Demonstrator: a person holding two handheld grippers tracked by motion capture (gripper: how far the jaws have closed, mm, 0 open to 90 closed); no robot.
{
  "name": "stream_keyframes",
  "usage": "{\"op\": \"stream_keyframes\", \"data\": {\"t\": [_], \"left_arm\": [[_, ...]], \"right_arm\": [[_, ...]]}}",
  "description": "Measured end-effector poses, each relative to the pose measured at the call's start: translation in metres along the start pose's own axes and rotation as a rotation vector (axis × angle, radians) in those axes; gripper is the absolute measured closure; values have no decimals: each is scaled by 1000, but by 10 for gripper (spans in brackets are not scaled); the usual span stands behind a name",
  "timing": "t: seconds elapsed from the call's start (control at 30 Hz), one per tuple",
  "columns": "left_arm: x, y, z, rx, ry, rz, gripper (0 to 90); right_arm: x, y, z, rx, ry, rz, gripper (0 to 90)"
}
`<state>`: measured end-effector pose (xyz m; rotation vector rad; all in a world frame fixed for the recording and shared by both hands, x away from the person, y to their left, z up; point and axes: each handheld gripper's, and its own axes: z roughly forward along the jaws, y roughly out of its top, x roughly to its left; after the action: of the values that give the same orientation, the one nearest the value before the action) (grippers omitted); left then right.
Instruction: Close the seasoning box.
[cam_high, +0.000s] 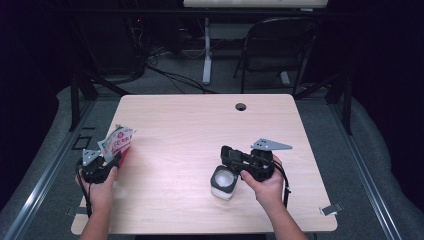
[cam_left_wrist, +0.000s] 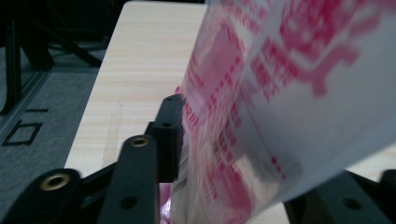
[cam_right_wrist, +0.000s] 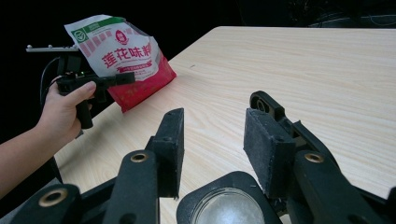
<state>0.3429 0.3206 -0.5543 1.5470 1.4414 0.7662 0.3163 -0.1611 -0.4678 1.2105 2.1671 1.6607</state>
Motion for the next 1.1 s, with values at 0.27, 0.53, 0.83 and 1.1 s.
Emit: {"op": "stream_keyframes", "data": {"t": [0.27, 0.53, 0.83, 1.1], "left_arm": [[-12, 13, -12, -67, -66, 30, 534], [-43, 29, -22, -100, -195, 90, 543], [-66, 28, -14, -12, -247, 108, 469], [-89, 29, -12, 14, -301, 156, 422]], "right_arm": [[0, 0, -1, -4, 2, 5, 578], [7, 5, -6, -34, 6, -19, 565], [5, 12, -19, -93, -37, -60, 532], [-5, 17, -37, -161, -105, -38, 547]]}}
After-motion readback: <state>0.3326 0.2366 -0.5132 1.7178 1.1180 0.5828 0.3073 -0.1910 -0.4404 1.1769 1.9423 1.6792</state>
